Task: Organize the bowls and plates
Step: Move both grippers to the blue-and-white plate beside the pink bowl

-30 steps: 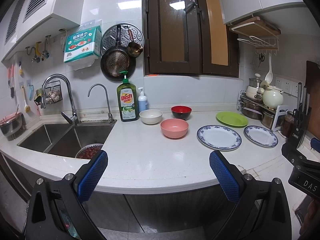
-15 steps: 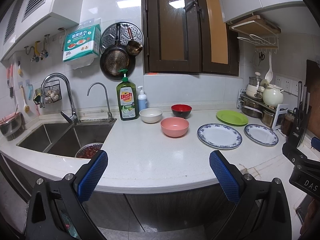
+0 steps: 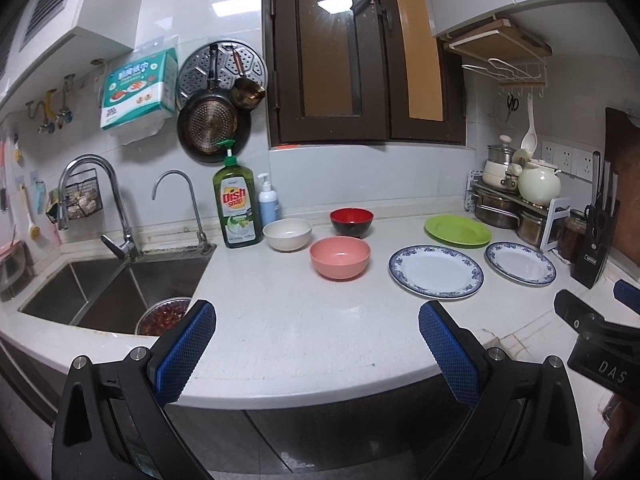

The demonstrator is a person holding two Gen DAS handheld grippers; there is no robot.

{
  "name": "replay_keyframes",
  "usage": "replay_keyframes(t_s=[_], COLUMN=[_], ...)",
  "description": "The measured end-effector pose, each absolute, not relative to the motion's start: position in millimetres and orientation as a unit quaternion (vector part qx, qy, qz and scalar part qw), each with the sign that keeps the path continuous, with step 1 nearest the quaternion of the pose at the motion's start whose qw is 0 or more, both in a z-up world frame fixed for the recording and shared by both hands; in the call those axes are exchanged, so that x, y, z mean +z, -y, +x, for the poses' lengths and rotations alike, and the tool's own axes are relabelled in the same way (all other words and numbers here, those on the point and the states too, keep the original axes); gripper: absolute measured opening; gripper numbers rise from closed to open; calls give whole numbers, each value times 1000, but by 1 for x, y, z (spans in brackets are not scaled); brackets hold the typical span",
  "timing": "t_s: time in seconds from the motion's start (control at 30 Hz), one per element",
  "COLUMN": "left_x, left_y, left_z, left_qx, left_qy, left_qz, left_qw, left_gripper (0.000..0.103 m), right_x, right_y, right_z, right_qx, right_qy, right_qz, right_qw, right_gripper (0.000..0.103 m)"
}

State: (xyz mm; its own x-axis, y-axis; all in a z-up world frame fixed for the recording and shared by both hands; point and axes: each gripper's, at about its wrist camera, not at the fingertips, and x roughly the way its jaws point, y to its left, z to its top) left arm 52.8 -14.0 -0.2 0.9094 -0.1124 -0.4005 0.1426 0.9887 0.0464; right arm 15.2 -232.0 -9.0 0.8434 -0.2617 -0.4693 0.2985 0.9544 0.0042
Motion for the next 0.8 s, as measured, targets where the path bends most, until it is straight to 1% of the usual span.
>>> replay_keyframes(t_s=[0.3,0.6,0.8], left_x=[-2,-6,-16], left_y=[37,82,109], left_z=[108,187,233], left_qx=[-85,-97,-95], left_qy=[-204,-214,-230], left_qz=[40,44,60], left_qw=[974,971,967], left_gripper=[103,103,103], right_x=[-15,-17,-28], right_y=[243,285,313], right_z=[53,126,178], right_qx=[-172,-178,-171], right_qy=[-240,-238,-258], right_qz=[48,53,53], right_qw=[954,953,949], right_gripper=[102,102,102])
